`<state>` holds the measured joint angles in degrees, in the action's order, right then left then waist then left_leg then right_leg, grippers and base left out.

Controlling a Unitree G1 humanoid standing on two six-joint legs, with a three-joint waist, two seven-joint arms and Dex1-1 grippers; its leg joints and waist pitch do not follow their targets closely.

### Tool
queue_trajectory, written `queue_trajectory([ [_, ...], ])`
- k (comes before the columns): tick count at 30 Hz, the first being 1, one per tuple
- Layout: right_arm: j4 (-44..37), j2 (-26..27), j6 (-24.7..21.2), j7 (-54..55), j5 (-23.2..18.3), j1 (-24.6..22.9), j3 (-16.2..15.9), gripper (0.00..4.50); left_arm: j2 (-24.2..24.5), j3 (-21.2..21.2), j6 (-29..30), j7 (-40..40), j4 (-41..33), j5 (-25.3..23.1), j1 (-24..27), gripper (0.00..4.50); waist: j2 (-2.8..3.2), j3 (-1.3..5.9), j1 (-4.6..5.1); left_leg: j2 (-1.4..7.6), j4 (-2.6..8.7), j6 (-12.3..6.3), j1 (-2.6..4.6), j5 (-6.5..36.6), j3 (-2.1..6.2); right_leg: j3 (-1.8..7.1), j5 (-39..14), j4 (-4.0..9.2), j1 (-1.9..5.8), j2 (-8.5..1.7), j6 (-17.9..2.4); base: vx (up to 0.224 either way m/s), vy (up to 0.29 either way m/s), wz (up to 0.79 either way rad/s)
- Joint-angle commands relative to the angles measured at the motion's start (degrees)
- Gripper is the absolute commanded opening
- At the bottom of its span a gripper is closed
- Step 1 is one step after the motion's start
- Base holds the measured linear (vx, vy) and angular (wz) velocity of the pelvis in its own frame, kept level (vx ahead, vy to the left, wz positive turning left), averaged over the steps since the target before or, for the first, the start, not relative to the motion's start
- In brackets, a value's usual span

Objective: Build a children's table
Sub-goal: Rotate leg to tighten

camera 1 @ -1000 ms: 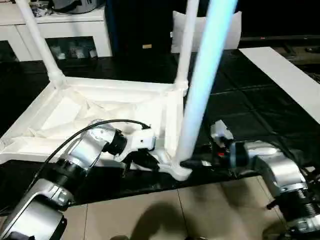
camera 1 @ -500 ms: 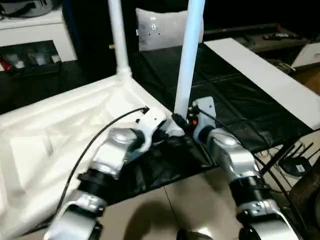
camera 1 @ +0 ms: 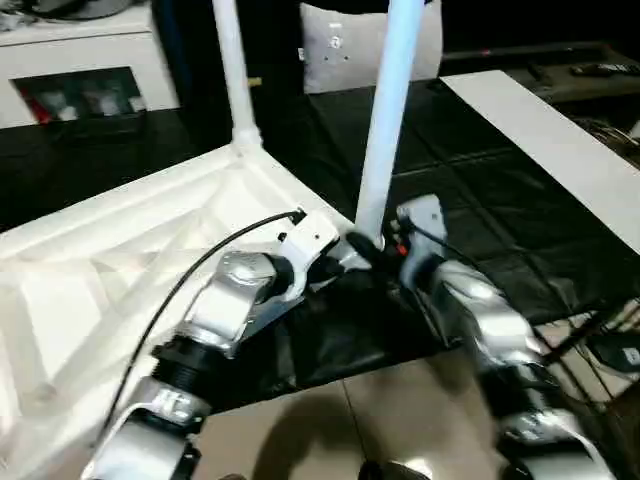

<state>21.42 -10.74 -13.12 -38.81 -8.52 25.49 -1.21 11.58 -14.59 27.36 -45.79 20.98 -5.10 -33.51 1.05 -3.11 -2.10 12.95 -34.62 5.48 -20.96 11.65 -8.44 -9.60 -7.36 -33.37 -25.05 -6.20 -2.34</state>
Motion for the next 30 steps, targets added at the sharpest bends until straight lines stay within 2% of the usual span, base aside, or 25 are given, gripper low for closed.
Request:
queue_trajectory([
  [1, -1.68, -0.57, 0.44, -2.78, -1.09, -0.19, -0.76, 3.72, 0.61, -0.35, -2.5, -1.92, -2.04, 0.6, -0.74, 0.0, -0.24, 4.42, -0.51, -0.32, 3.35, -5.99, -0.09, 7.54, -1.19, 3.06, -19.39, 4.31, 5.23, -2.05, -6.94, 0.0, 0.0, 0.0],
  [2, -1.85, -4.78, 1.2, -8.19, -1.99, -0.87, -0.79, 3.84, 3.72, -2.3, -5.55, -8.0, -1.63, 1.22, -0.18, 0.0, -0.25, 4.38, -0.71, -0.42, 3.51, -4.83, 0.05, 9.79, -1.03, 2.84, -22.84, 4.85, 5.16, -2.06, -5.35, 0.0, 0.0, 0.0],
  [3, -1.83, -5.22, 1.31, -8.71, -2.07, -0.92, -0.82, 4.0, 4.06, -2.52, -5.91, -8.68, -1.58, 1.3, -0.12, 0.0, -0.32, 4.39, -0.76, -0.39, 3.52, -4.62, 0.11, 10.31, -1.07, 2.92, -23.56, 4.9, 5.15, -2.05, -4.84, 0.0, 0.0, 0.0],
  [4, -1.73, -6.91, 1.33, -10.94, -2.39, -0.94, -0.98, 4.1, 5.18, -3.21, -7.18, -10.89, -1.04, 1.55, -0.15, 0.0, -0.09, 4.3, -0.87, -0.3, 3.62, -4.35, 0.23, 10.49, -1.04, 3.05, -23.83, 4.97, 4.96, -2.06, -4.74, 0.0, 0.0, 0.0],
  [5, -1.92, -8.53, 1.06, -13.53, -2.77, -0.97, -1.37, 4.15, 6.2, -3.89, -9.27, -13.26, -0.33, 1.76, -0.21, 0.0, -0.25, 4.5, -1.09, -0.24, 3.59, -4.39, 0.15, 10.39, -0.99, 3.12, -23.24, 4.82, 5.11, -2.02, -4.68, 0.0, 0.0, 0.0],
  [7, -2.56, -10.62, 0.26, -17.25, -3.17, -1.09, -2.1, 4.15, 7.48, -4.73, -11.23, -16.37, 0.43, 2.2, -0.25, 0.0, -0.48, 4.39, -1.26, -0.38, 3.58, -4.69, 0.15, 10.75, -1.08, 3.09, -23.26, 4.95, 4.94, -1.83, -4.72, 0.0, 0.0, 0.0],
  [8, -3.32, -11.88, -0.14, -20.24, -3.79, -1.22, -2.68, 4.15, 8.75, -5.68, -13.1, -19.34, 0.54, 2.42, -0.18, 0.0, -0.4, 4.38, -1.62, -0.37, 3.62, -4.6, 0.35, 11.23, -1.09, 3.14, -24.06, 4.99, 4.82, -1.96, -4.8, 0.0, 0.0, 0.0],
  [10, -4.41, -13.9, -0.64, -25.29, -4.83, -1.29, -3.78, 4.15, 10.75, -7.14, -15.93, -24.76, 0.53, 3.03, -0.18, 0.0, -0.6, 4.45, -1.88, -0.29, 3.68, -4.68, 0.2, 11.15, -1.01, 3.23, -23.98, 4.81, 4.93, -2.03, -4.75, 0.0, 0.0, 0.0],
  [11, -4.56, -14.64, -0.62, -27.35, -5.18, -1.18, -4.41, 4.15, 11.56, -7.8, -17.15, -26.91, 0.81, 3.11, -0.38, 0.0, -0.49, 4.5, -2.03, -0.14, 3.71, -4.7, 0.22, 10.53, -1.0, 3.36, -23.1, 4.59, 4.9, -2.06, -5.13, 0.0, 0.0, 0.0],
  [12, -4.24, -15.73, -0.12, -30.26, -5.68, -0.85, -5.65, 4.15, 12.56, -8.93, -19.18, -29.18, 1.99, 2.97, -1.12, 0.0, -0.6, 4.41, -2.18, -0.06, 3.7, -4.69, 0.29, 10.44, -1.13, 3.47, -22.85, 4.62, 4.69, -2.0, -5.54, 0.0, 0.0, 0.0],
  [13, -4.13, -15.98, 0.06, -31.05, -5.76, -0.76, -6.01, 3.97, 12.79, -9.26, -19.7, -29.62, 2.36, 2.79, -1.37, 0.0, -0.6, 4.41, -2.18, -0.06, 3.7, -4.69, 0.29, 10.44, -1.13, 3.47, -22.85, 4.62, 4.69, -2.0, -5.54, 0.0, 0.0, 0.0],
  [14, -3.91, -16.35, 0.09, -32.59, -5.91, -0.55, -6.73, 3.87, 13.14, -9.9, -20.86, -30.57, 3.07, 2.43, -1.87, 0.0, -0.56, 4.5, -2.9, 0.03, 3.71, -4.58, 0.6, 10.2, -1.24, 3.67, -22.48, 4.4, 4.55, -1.93, -6.05, 0.0, 0.0, 0.0],
  [16, -3.56, -16.6, -0.15, -34.28, -6.15, -0.23, -7.47, 3.87, 13.41, -10.52, -22.21, -31.82, 3.9, 2.08, -2.45, 0.0, -0.62, 4.34, -3.15, 0.09, 3.82, -4.2, 0.67, 10.75, -1.3, 3.81, -22.46, 4.34, 4.57, -2.04, -6.54, 0.0, 0.0, 0.0],
  [19, -2.53, -16.41, -0.99, -36.79, -6.31, 0.48, -8.54, 3.45, 13.69, -11.54, -23.95, -34.57, 4.8, 1.83, -3.38, 0.0, -0.72, 4.1, -3.07, 0.06, 4.08, -3.47, 0.87, 12.99, -1.21, 3.64, -25.84, 4.76, 4.75, -2.12, -5.49, 0.0, 0.0, 0.0],
  [20, -2.07, -16.26, -1.22, -37.8, -6.21, 0.81, -8.93, 3.45, 13.72, -11.84, -24.65, -35.51, 5.15, 1.82, -3.79, 0.0, -0.83, 4.3, -3.12, -0.04, 4.05, -3.01, 0.68, 12.3, -1.1, 3.68, -26.41, 4.69, 5.08, -2.32, -4.81, 0.0, 0.0, 0.0],
  [21, -1.99, -16.23, -1.31, -38.11, -6.18, 0.89, -9.07, 3.33, 13.71, -11.88, -24.88, -35.76, 5.31, 1.87, -3.91, 0.0, -0.86, 4.25, -3.17, -0.12, 4.02, -3.0, 0.63, 11.83, -1.14, 3.61, -26.68, 4.82, 5.0, -2.22, -4.47, 0.0, 0.0, 0.0],
  [22, -1.92, -16.24, -1.49, -38.48, -6.12, 0.99, -9.33, 3.33, 13.67, -11.88, -25.01, -35.9, 5.49, 1.89, -4.05, 0.0, -0.94, 4.25, -3.12, -0.17, 4.0, -2.98, 0.54, 11.68, -1.15, 3.61, -26.79, 4.82, 5.07, -2.22, -4.32, 0.0, 0.0, 0.0],
  [23, -1.73, -16.31, -1.64, -39.12, -6.21, 1.17, -9.77, 3.04, 13.66, -12.02, -25.6, -36.35, 6.0, 1.88, -4.32, 0.0, -0.96, 4.28, -3.15, -0.24, 3.96, -2.92, 0.52, 11.28, -1.15, 3.56, -27.08, 4.85, 5.09, -2.2, -4.08, 0.0, 0.0, 0.0],
  [26, -0.83, -16.24, -1.79, -40.69, -6.52, 1.95, -10.81, 2.99, 13.51, -12.42, -27.47, -37.39, 7.86, 1.91, -5.25, 0.0, -0.85, 4.36, -3.13, -0.3, 3.88, -2.88, 0.48, 11.06, -1.17, 3.4, -27.64, 4.97, 5.08, -2.17, -3.8, 0.0, 0.0, 0.0],
  [30, -0.19, -15.9, -2.12, -41.58, -6.53, 2.54, -10.93, 2.56, 13.43, -12.52, -28.37, -37.68, 8.95, 1.87, -5.82, 0.0, -0.86, 4.35, -3.22, -0.22, 3.87, -2.73, 0.52, 10.96, -1.17, 3.37, -27.4, 4.92, 5.04, -2.11, -3.76, 0.0, 0.0, 0.0],
])
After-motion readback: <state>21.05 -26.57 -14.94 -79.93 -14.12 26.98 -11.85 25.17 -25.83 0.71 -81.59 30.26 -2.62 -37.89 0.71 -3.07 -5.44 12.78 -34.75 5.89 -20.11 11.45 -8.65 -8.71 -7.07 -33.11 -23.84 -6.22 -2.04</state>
